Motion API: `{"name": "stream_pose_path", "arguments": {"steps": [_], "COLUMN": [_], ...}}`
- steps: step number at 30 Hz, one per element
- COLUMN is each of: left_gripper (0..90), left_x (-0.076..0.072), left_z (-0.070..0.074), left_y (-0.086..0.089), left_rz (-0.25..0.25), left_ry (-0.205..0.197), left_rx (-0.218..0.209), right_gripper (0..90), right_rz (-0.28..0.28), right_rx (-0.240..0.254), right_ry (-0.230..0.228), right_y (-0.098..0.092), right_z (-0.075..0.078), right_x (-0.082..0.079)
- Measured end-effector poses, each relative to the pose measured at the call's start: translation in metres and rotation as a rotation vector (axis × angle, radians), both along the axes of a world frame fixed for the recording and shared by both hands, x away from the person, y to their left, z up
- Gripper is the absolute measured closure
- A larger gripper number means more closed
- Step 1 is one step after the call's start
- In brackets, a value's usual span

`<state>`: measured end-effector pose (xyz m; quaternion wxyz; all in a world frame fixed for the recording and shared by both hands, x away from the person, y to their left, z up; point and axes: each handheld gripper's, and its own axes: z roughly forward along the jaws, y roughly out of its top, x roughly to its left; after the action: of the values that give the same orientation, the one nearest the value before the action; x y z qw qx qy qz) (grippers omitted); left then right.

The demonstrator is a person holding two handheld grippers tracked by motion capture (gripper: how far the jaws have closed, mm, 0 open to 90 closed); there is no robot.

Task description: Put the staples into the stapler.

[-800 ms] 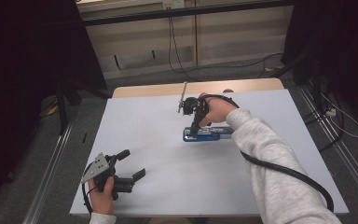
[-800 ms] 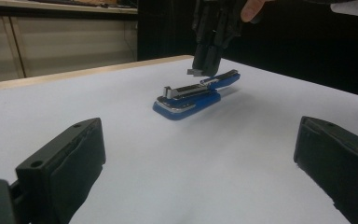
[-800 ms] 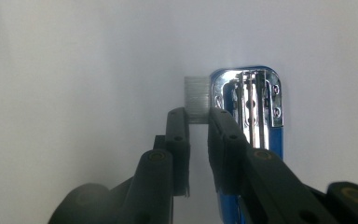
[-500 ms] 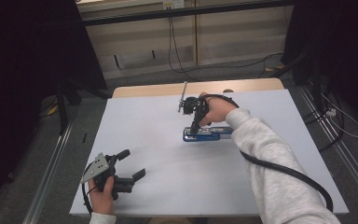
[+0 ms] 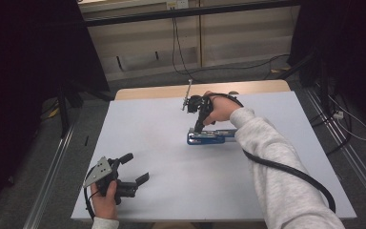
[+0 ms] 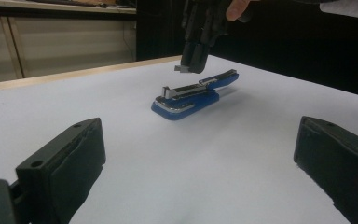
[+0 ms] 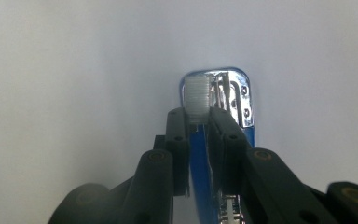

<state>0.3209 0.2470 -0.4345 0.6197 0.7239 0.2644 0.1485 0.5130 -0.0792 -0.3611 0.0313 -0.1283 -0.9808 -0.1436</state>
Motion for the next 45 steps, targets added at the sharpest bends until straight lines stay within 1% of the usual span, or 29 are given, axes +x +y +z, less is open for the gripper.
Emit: {"name": "stream_pose_path", "arguments": {"steps": [1,2,3,4,6,8,10,11,13,14,16,18,21,24,26,27,28,33,36,38,40,42,44,45], "left_gripper": [2.1,2.1,2.1,2.1,2.1,2.1,2.2,2.2,2.1,2.2,2.1,2.2,2.1,2.1,2.2,2.2,2.1,2.2,2.2,2.2,2.1,2.1,2.2,2.2], "left_x": [0.0,0.001,0.0,0.0,0.0,0.0,0.0,0.0,-0.001,0.0,0.0,0.0,0.0,0.0,0.0,0.0,0.0,0.0,0.0,0.0,0.0,0.0,0.0,0.0], "left_z": [0.0,0.0,0.0,0.0,0.0,0.0,0.0,0.0,0.0,0.0,0.0,0.0,0.0,0.0,0.0,0.0,0.0,0.0,0.0,0.0,0.0,0.0,0.0,0.0], "left_y": [0.0,0.001,0.0,-0.001,-0.001,-0.001,-0.001,-0.001,-0.001,-0.001,-0.001,-0.001,-0.001,-0.001,-0.001,-0.001,-0.001,-0.001,-0.001,-0.001,-0.001,-0.002,-0.002,-0.002], "left_rz": [-0.003,-0.003,-0.003,-0.004,-0.003,-0.004,-0.002,-0.004,-0.003,-0.005,-0.004,-0.003,-0.004,-0.005,-0.005,-0.006,-0.007,-0.008,-0.009,-0.01,-0.01,-0.013,-0.012,-0.011], "left_ry": [-0.002,-0.013,-0.007,0.0,0.0,0.002,0.005,0.006,0.005,0.003,0.003,0.003,0.004,0.005,0.004,0.004,0.003,0.003,0.002,0.002,-0.001,0.001,0.001,-0.001], "left_rx": [0.005,0.015,0.011,0.005,0.003,0.003,0.003,0.001,0.003,0.004,0.005,0.004,0.003,0.004,0.004,0.004,0.005,0.005,0.006,0.006,0.006,0.006,0.007,0.008], "right_gripper": [78.5,78.5,78.5,78.5,78.5,78.5,78.5,78.5,78.5,78.5,78.5,78.5,78.5,78.5,78.5,78.5,78.5,78.5,78.5,78.5,78.5,78.5,78.5,78.5], "right_rz": [-0.005,-0.006,-0.012,-0.01,-0.018,-0.01,-0.016,-0.012,-0.012,-0.012,-0.007,-0.003,-0.007,-0.006,0.005,0.001,0.005,0.007,0.011,0.007,0.009,0.022,0.02,0.022], "right_rx": [0.005,0.002,-0.003,0.004,0.005,0.003,-0.002,0.004,-0.004,0.004,-0.003,0.002,-0.004,0.002,-0.006,-0.012,-0.008,-0.006,-0.015,-0.009,-0.02,-0.015,-0.011,-0.018], "right_ry": [-0.002,-0.002,0.001,-0.005,-0.002,-0.009,-0.011,-0.013,-0.013,-0.012,-0.017,-0.012,-0.019,-0.019,-0.025,-0.025,-0.027,-0.024,-0.021,-0.017,-0.017,-0.02,-0.023,-0.015], "right_y": [0.0,-0.001,-0.001,-0.001,0.0,0.001,0.002,0.003,0.003,0.004,0.004,0.004,0.004,0.004,0.004,0.005,0.005,0.004,0.004,0.004,0.004,0.004,0.005,0.004], "right_z": [-0.001,-0.001,-0.001,-0.002,-0.002,-0.003,-0.003,-0.003,-0.003,-0.004,-0.005,-0.006,-0.008,-0.008,-0.009,-0.01,-0.011,-0.015,-0.017,-0.018,-0.019,-0.021,-0.022,-0.023], "right_x": [0.001,0.002,0.002,0.003,0.004,0.005,0.005,0.006,0.007,0.007,0.008,0.009,0.009,0.01,0.01,0.01,0.01,0.01,0.011,0.011,0.011,0.012,0.012,0.012]}}
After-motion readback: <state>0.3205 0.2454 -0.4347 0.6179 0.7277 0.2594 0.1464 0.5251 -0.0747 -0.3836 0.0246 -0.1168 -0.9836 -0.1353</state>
